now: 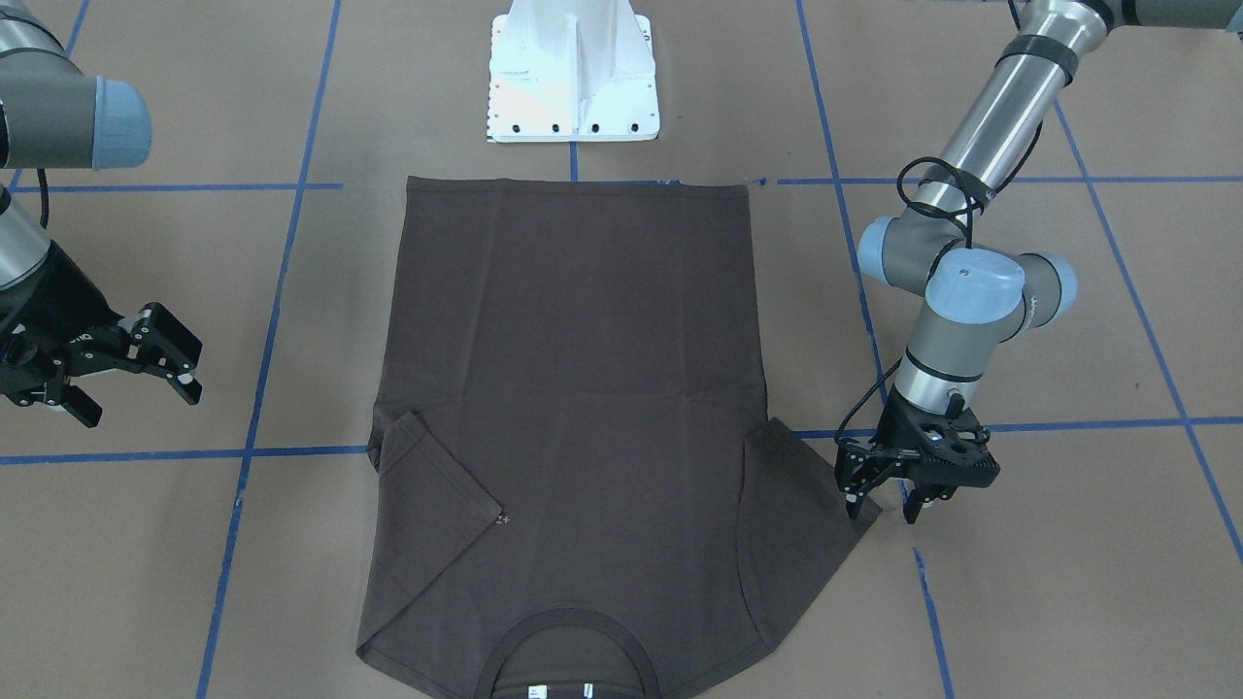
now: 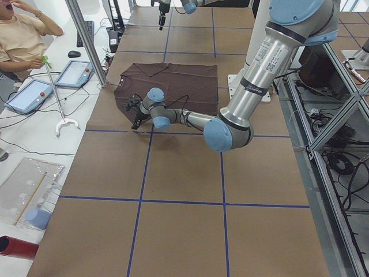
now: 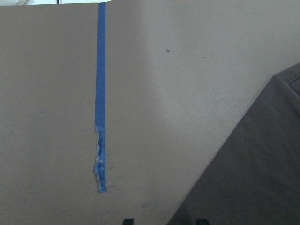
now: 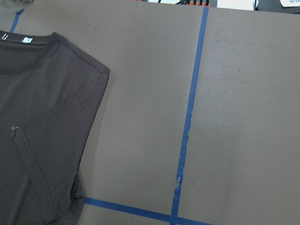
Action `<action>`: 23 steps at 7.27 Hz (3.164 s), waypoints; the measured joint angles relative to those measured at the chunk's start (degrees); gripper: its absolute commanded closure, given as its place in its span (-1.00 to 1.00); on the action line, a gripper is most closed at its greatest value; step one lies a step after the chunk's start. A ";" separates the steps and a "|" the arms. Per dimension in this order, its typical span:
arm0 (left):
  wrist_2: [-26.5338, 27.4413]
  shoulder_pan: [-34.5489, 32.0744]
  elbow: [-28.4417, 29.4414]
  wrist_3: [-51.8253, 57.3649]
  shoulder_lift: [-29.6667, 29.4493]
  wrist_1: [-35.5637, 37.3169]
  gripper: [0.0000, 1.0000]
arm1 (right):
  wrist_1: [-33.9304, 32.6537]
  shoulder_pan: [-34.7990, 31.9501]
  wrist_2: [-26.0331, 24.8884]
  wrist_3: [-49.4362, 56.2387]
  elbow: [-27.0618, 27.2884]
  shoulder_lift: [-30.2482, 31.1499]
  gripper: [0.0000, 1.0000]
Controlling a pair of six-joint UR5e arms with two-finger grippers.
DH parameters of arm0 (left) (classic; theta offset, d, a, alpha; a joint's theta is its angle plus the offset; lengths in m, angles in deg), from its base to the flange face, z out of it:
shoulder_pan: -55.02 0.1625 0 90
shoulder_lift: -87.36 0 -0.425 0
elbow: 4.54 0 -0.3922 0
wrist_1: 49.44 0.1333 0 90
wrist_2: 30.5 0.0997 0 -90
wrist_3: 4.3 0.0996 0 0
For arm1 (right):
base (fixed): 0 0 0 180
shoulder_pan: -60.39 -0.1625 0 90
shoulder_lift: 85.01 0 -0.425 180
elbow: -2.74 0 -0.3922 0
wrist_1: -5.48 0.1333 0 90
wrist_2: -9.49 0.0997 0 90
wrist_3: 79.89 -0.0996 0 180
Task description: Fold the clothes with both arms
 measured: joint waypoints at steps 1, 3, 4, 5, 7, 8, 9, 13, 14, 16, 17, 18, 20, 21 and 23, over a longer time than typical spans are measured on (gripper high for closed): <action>0.00 0.01 0.00 -0.03 -0.03 0.00 -0.28 | 0.00 0.00 0.00 0.01 -0.04 -0.01 -1.00; -0.02 0.17 0.06 -2.62 -0.06 -0.28 -0.21 | 0.00 0.00 0.00 0.04 -0.10 -0.01 -1.00; -0.04 0.24 0.08 -3.50 -0.06 -0.39 -0.19 | 0.00 0.00 0.00 0.05 -0.11 -0.01 -1.00; -0.02 0.27 0.12 -3.87 0.01 -0.43 -0.19 | 0.00 0.00 0.00 0.04 -0.11 0.00 -1.00; 0.00 0.29 0.22 -4.19 0.03 -0.46 -0.14 | 0.00 -0.01 0.00 0.02 -0.04 0.09 -1.00; 0.00 0.30 0.25 -4.28 0.03 -0.46 -0.13 | 0.00 -0.05 0.00 0.03 -0.04 0.13 -1.00; 0.00 0.30 0.26 -4.34 0.02 -0.46 -0.11 | 0.00 -0.05 0.00 0.05 -0.03 0.15 -1.00; 0.00 0.38 0.27 -4.42 0.02 -0.54 0.07 | 0.00 -0.08 0.00 0.09 -0.10 0.23 -1.00; 0.00 0.39 0.27 -4.42 0.02 -0.57 0.50 | 0.00 -0.08 0.00 0.10 -0.11 0.24 -1.00; 0.00 0.42 0.27 -4.42 0.02 -0.62 0.50 | 0.00 -0.07 -0.06 0.11 -0.12 0.25 -1.00; 0.00 0.48 0.27 -4.42 -0.01 -0.63 0.50 | 0.00 -0.06 -0.08 0.11 -0.15 0.25 -1.00; 0.00 0.55 0.27 -4.42 -0.02 -0.66 0.65 | 0.00 -0.04 -0.08 0.11 -0.18 0.25 -1.00; 0.00 0.66 0.19 -4.46 -0.04 -0.74 0.31 | 0.00 -0.05 -0.09 0.11 -0.20 0.25 -1.00; -0.02 0.70 0.14 -4.32 0.01 -0.78 0.19 | 0.00 -0.07 -0.09 0.11 -0.19 0.25 -1.00; -0.02 0.73 0.09 -3.78 0.26 -0.67 0.07 | -0.02 -0.08 -0.09 0.10 -0.15 0.25 -1.00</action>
